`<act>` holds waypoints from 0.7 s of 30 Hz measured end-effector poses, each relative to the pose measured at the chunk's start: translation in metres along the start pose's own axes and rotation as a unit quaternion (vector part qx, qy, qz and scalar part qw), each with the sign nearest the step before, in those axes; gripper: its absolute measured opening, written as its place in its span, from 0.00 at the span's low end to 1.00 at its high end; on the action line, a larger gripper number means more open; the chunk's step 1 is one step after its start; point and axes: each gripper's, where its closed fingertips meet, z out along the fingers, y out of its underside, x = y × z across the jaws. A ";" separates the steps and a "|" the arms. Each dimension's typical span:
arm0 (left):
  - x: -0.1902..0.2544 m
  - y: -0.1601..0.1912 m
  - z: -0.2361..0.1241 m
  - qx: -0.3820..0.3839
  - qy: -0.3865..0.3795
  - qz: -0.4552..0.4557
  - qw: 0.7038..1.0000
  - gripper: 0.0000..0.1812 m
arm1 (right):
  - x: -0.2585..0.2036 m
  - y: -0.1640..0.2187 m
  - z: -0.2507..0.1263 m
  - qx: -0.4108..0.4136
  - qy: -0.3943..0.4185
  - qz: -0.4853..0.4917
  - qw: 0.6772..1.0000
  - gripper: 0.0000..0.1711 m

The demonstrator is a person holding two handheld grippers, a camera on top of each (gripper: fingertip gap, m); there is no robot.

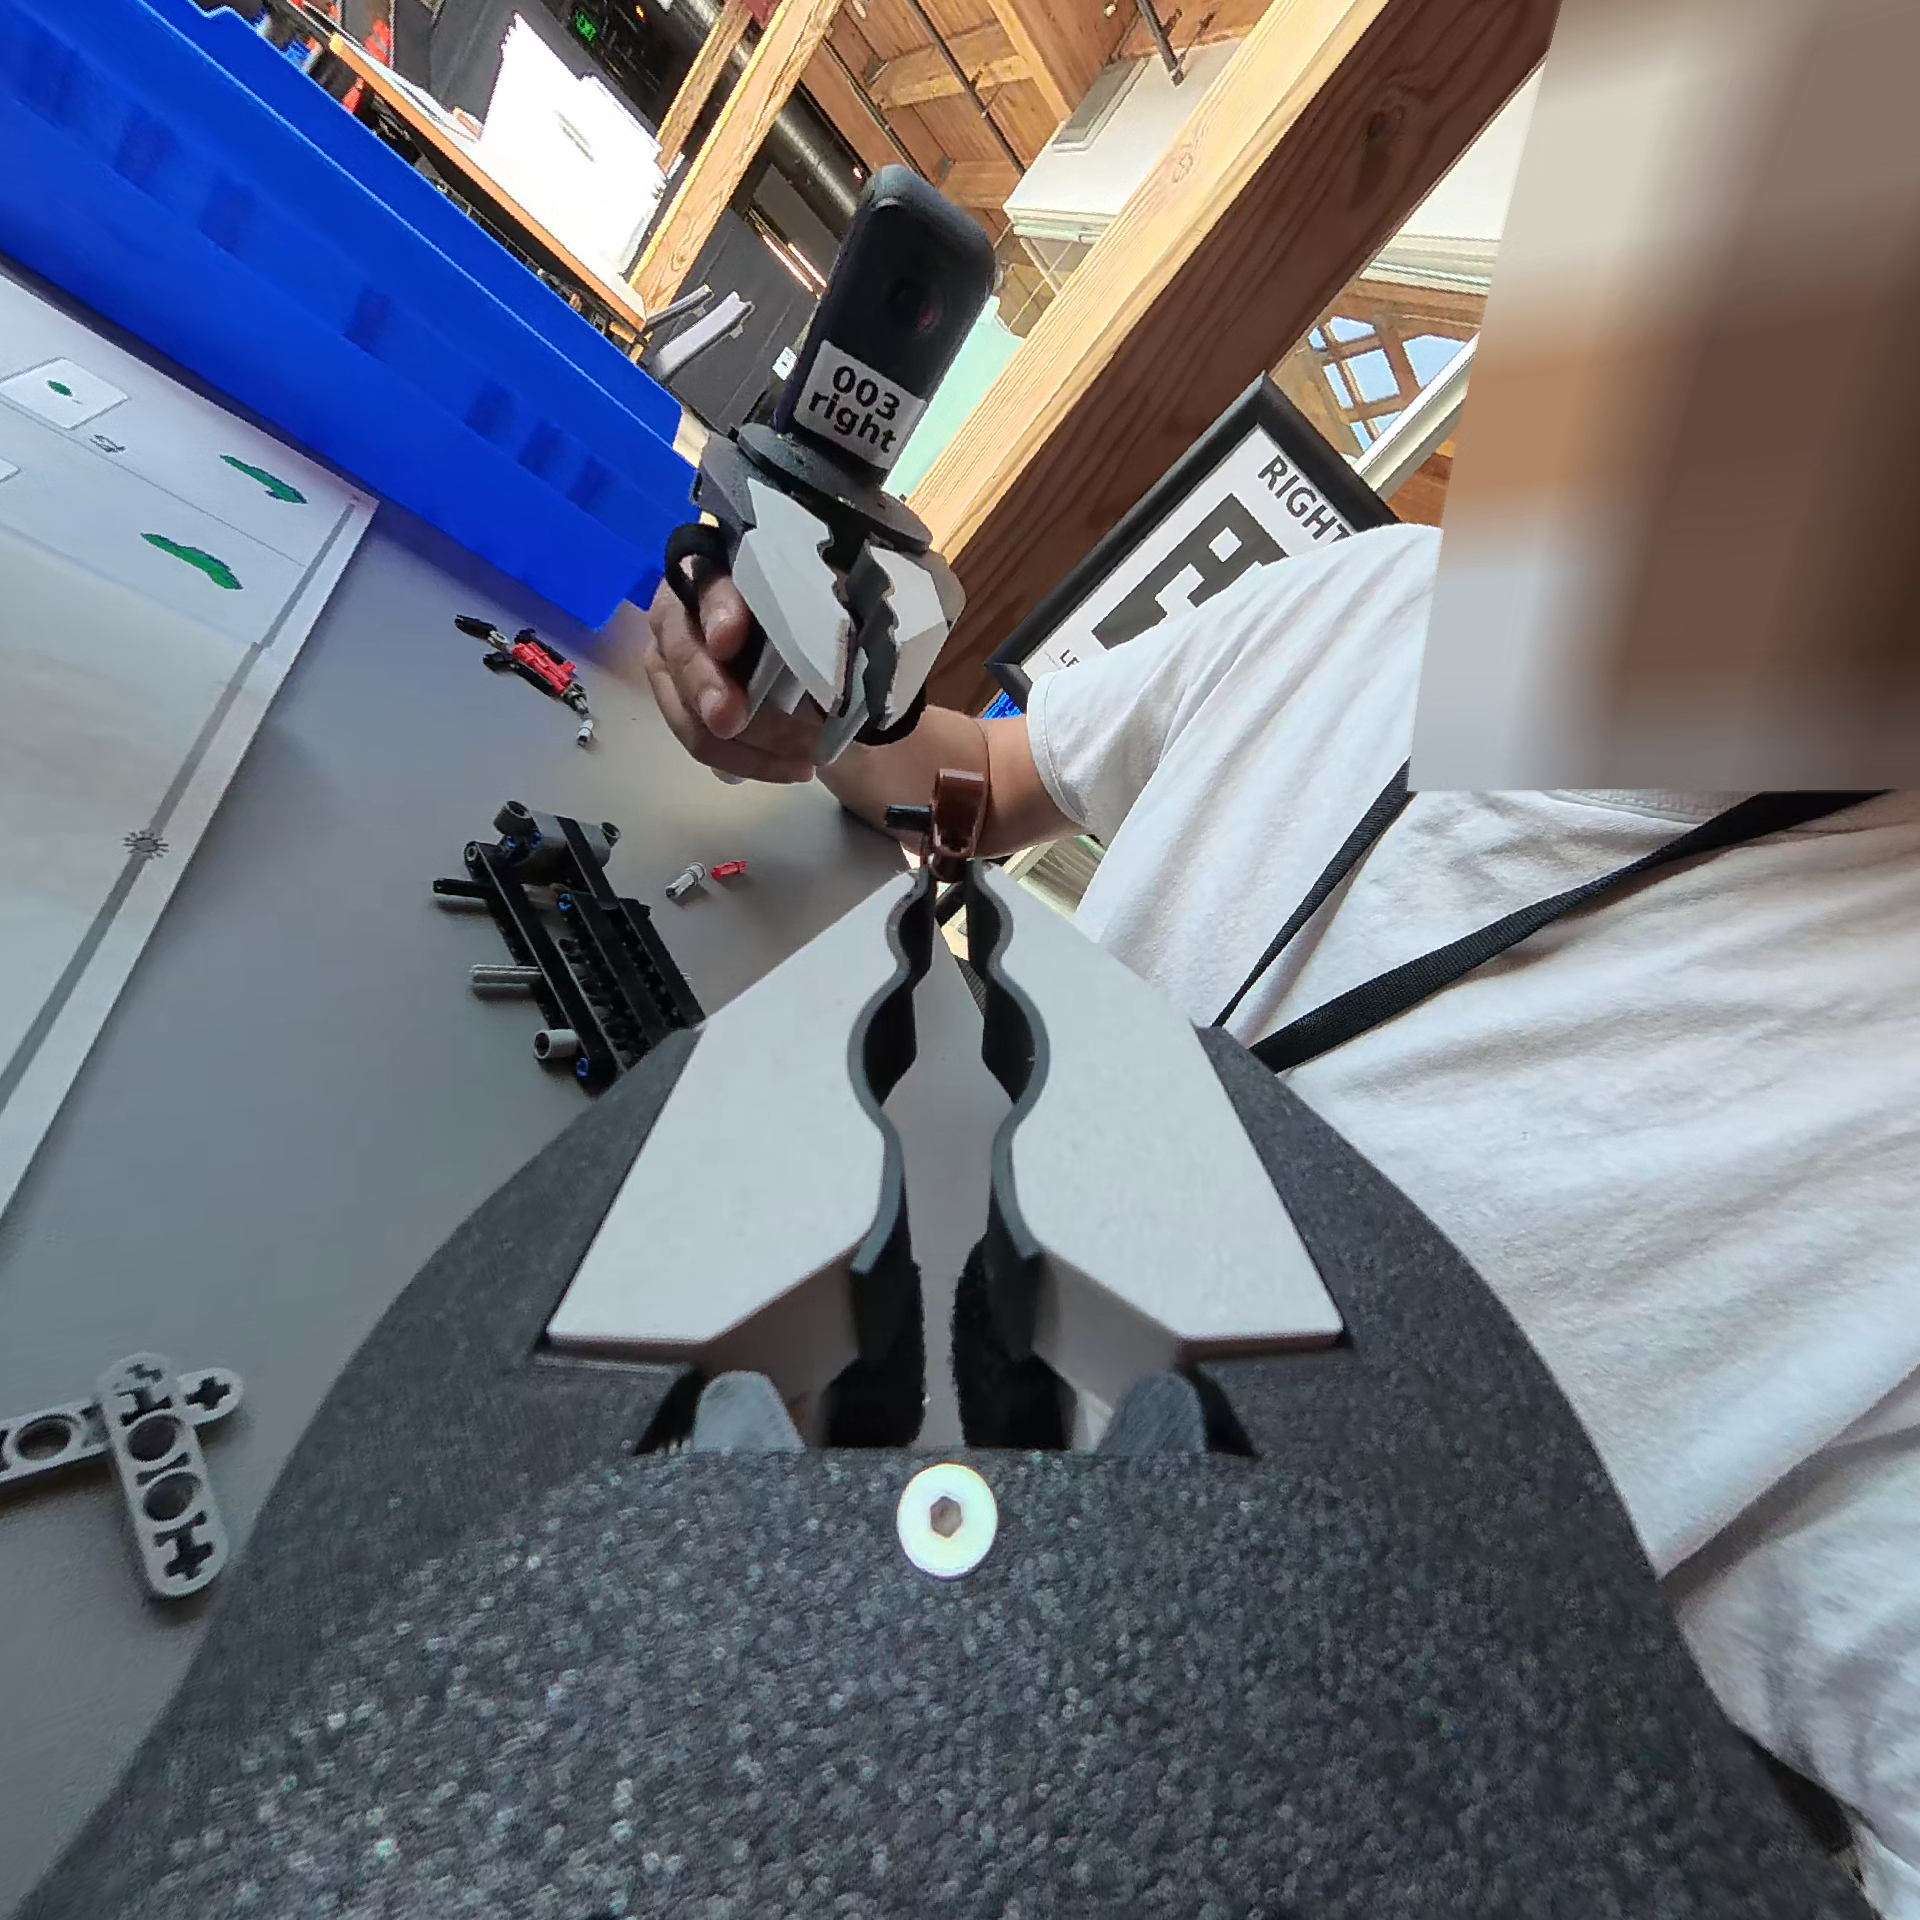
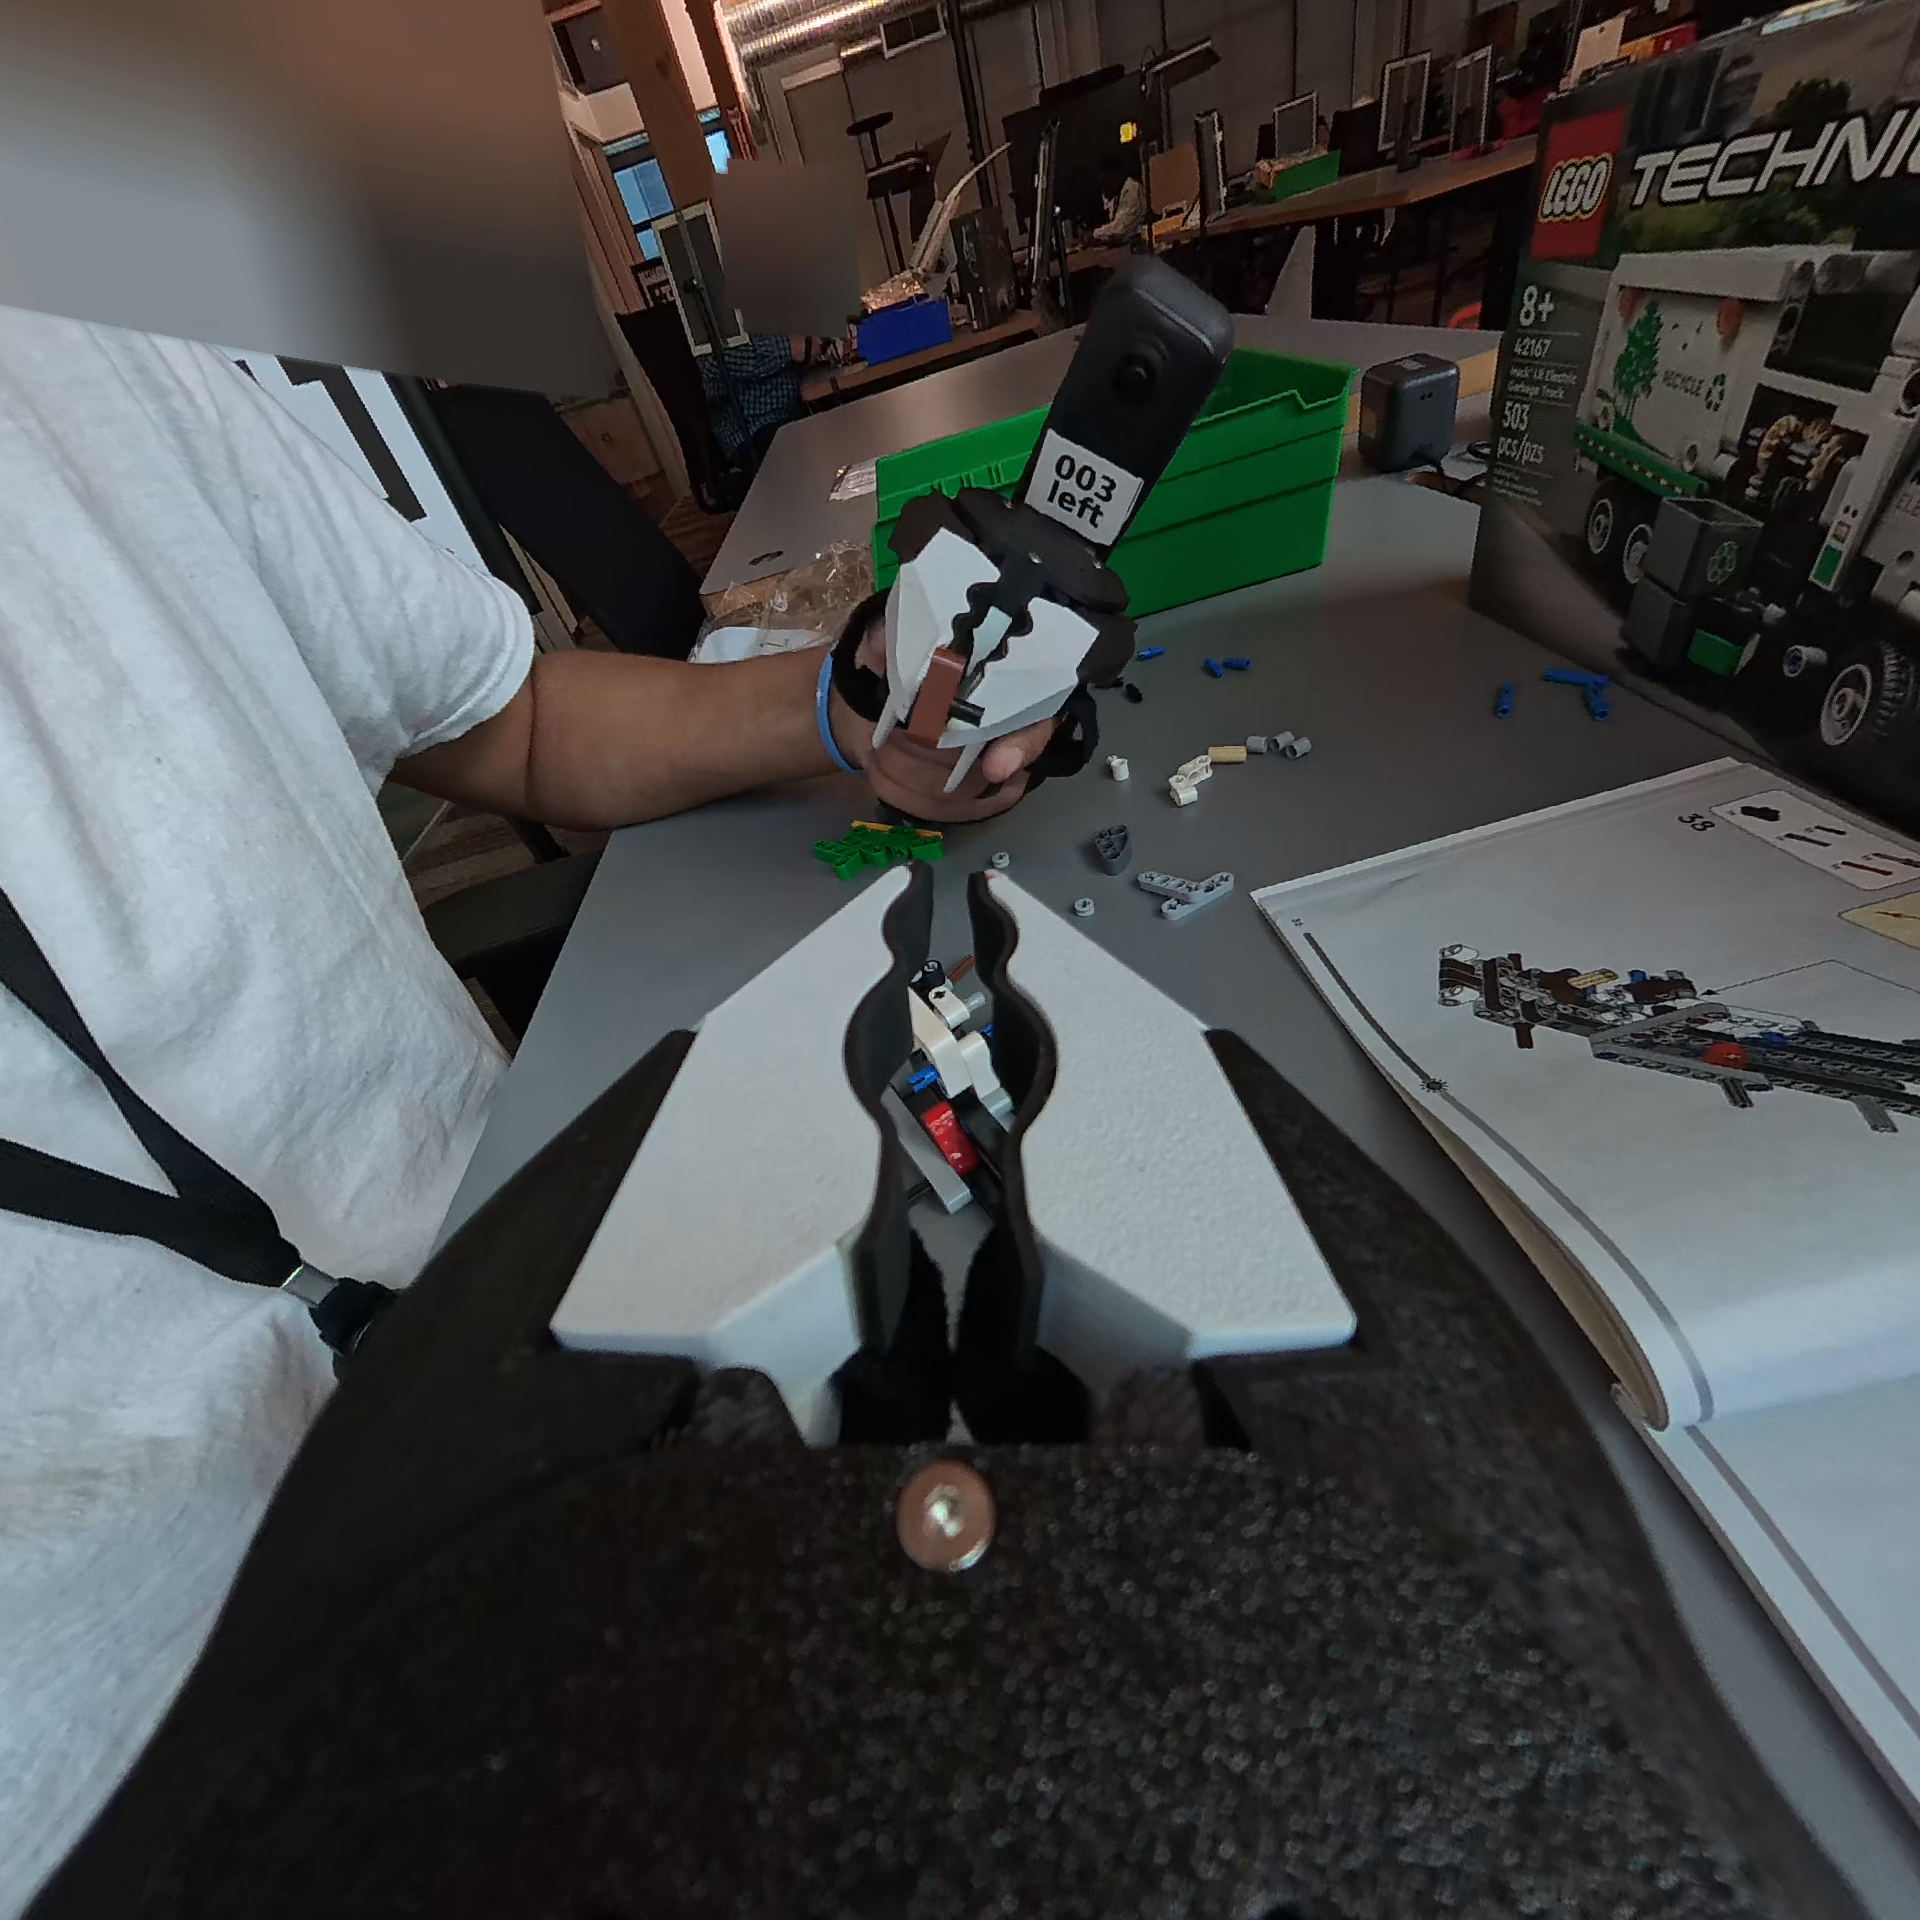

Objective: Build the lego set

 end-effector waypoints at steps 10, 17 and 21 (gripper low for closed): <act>0.006 -0.002 0.000 0.008 0.021 -0.001 1.000 0.02 | -0.001 0.001 0.001 -0.002 -0.001 0.002 1.000 0.03; 0.009 0.000 0.001 0.008 0.036 -0.004 0.999 0.02 | -0.003 0.001 0.001 -0.004 -0.004 -0.001 1.000 0.03; 0.008 0.001 0.002 0.006 0.039 -0.006 0.999 0.02 | -0.004 0.000 0.000 -0.002 -0.004 -0.003 1.000 0.03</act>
